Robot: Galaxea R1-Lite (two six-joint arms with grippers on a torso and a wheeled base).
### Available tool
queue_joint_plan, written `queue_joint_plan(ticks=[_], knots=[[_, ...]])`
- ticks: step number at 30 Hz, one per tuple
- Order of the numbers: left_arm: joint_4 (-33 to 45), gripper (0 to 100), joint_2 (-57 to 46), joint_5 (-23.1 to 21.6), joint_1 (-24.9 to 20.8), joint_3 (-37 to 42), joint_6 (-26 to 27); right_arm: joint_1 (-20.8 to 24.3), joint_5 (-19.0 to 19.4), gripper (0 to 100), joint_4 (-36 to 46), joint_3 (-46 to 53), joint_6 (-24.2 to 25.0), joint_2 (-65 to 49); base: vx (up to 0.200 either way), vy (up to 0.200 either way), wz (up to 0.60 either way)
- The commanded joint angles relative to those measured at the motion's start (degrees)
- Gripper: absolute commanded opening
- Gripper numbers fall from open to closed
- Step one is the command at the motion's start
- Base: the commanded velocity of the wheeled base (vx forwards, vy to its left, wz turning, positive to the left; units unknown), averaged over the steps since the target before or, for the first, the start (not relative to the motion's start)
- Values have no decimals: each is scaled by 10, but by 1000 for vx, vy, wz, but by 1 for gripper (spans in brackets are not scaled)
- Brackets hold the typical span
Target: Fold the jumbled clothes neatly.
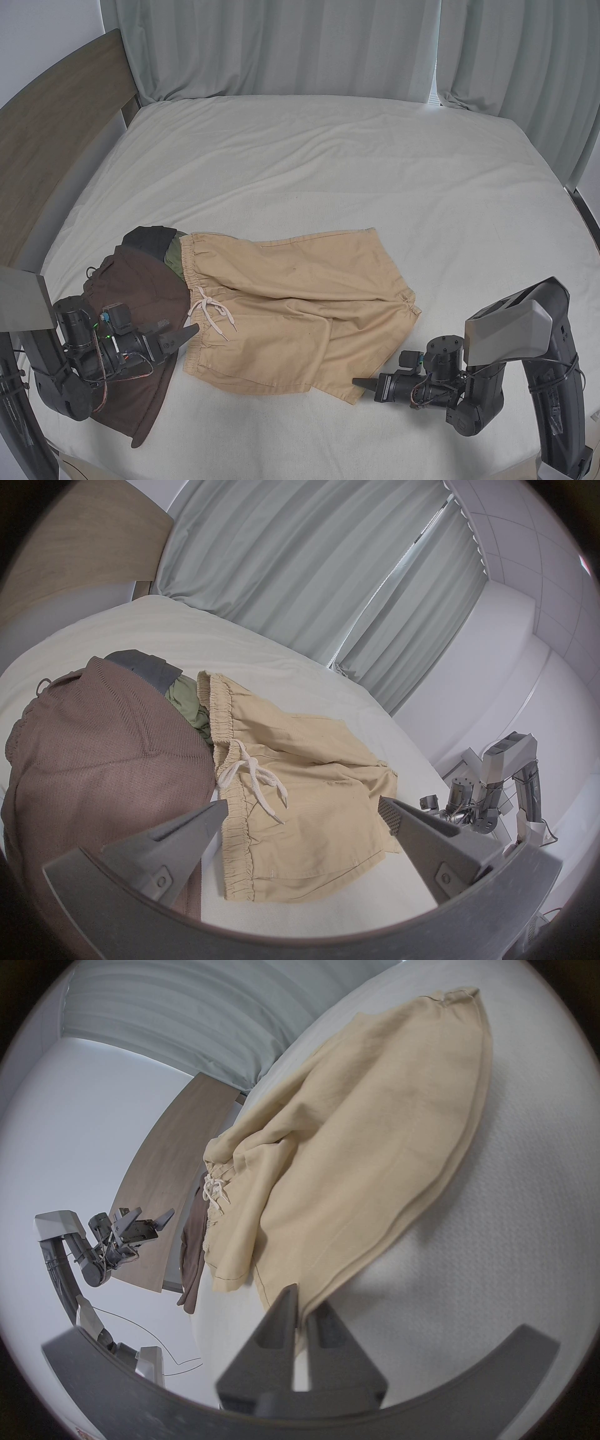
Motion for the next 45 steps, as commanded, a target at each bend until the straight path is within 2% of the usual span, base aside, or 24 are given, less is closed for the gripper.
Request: queue_joint_plan(ticks=[1, 7, 23, 28, 29, 32, 41, 42, 45], knots=[[0, 100, 0, 0, 1, 0, 0, -3, -10, 0, -2, 9, 0, -1, 0, 0, 0], [-1, 100, 0, 0, 2, -1, -1, -13, -41, 0, -2, 39, -1, -14, 0, 0, 0], [0, 100, 0, 0, -2, 1, -1, -75, -32, 0, -1, 137, -5, -79, 0, 0, 0], [0, 100, 0, 0, -2, 2, -1, -92, -31, 0, 0, 149, -18, -78, 0, 0, 0], [0, 100, 0, 0, -2, 2, 0, -112, -22, 0, 0, 159, -36, -77, 0, 0, 0], [0, 100, 1, 0, -2, 3, 0, -125, -15, 0, 0, 167, -40, -74, 0, 0, 0], [0, 100, 15, 0, -3, 9, -1, -132, -12, 0, 0, 167, -40, -70, 0, 0, 0], [0, 100, 21, 0, -2, 8, 0, -132, -10, 100, -1, 166, -40, -71, 0, 0, 0], [0, 100, 26, -2, -1, 9, 0, -132, -9, 100, -1, 162, -40, -77, 0, 0, 0]])
